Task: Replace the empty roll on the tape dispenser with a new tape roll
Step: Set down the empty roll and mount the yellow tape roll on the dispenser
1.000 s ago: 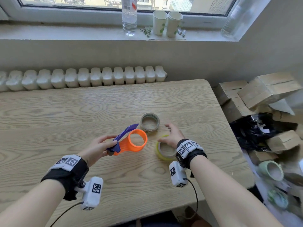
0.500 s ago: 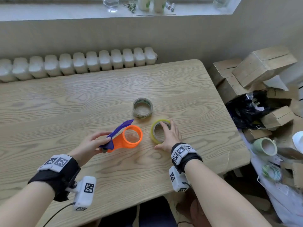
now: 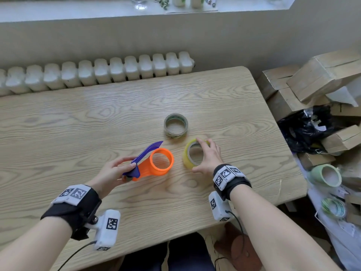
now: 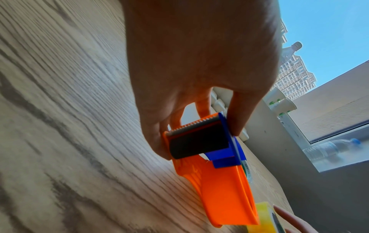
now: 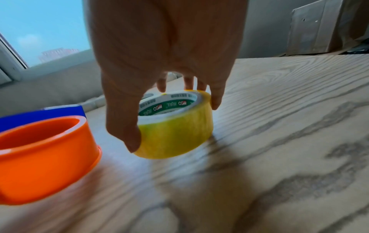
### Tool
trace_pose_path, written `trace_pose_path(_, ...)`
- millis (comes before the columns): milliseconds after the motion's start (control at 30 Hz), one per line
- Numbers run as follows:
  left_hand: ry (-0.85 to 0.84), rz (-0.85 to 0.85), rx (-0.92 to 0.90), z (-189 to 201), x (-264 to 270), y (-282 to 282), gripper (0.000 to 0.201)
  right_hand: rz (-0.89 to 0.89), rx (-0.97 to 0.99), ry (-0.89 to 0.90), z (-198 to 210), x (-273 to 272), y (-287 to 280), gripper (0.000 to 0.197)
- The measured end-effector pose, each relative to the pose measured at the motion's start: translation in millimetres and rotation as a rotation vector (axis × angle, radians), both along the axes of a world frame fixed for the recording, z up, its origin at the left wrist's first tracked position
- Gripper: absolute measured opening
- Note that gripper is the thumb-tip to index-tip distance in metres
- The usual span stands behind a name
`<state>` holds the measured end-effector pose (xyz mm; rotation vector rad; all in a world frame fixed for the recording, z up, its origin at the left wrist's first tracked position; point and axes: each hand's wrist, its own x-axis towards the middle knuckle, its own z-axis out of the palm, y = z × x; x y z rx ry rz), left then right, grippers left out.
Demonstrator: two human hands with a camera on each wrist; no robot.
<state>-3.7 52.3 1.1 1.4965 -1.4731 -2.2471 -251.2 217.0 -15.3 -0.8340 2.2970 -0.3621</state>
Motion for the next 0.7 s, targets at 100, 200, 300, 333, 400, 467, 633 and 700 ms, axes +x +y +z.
trace_pose_path(100, 0.019, 0.026, 0.019, 12.6, -0.6, 0.9, 0.016, -0.032, -0.085, -0.061, 17.3, -2.4, -1.8, 0.106)
trace_pose_path(200, 0.04, 0.04, 0.011, 26.0, -4.5, -0.7, 0.015, -0.014, -0.192, -0.101, 39.9, -5.3, -8.8, 0.105)
trace_pose_path(300, 0.048, 0.042, -0.022, 40.3, -13.0, -2.9, 0.015, 0.043, -0.243, -0.121, 60.7, -1.4, -22.5, 0.104)
trace_pose_path(333, 0.051, 0.045, -0.035, 45.3, -16.1, -3.8, 0.015, 0.07, -0.25, -0.115, 66.5, 0.8, -27.8, 0.106)
trace_pose_path(400, 0.055, 0.061, -0.056, 53.1, -21.7, -5.5, 0.014, 0.12, -0.269, -0.099, 77.0, 5.3, -37.0, 0.108)
trace_pose_path(467, 0.061, 0.069, -0.083, 60.0, -27.4, -7.0, 0.013, 0.143, -0.293, -0.094, 87.0, 8.3, -44.3, 0.108)
trace_pose_path(633, 0.08, 0.078, -0.113, 76.8, -37.4, -9.8, 0.012, 0.206, -0.32, -0.058, 102.5, 11.2, -60.6, 0.109)
trace_pose_path(700, 0.079, 0.101, -0.098, 81.4, -40.1, -11.8, 0.008, 0.221, -0.322, -0.046, 105.6, 11.3, -65.7, 0.108)
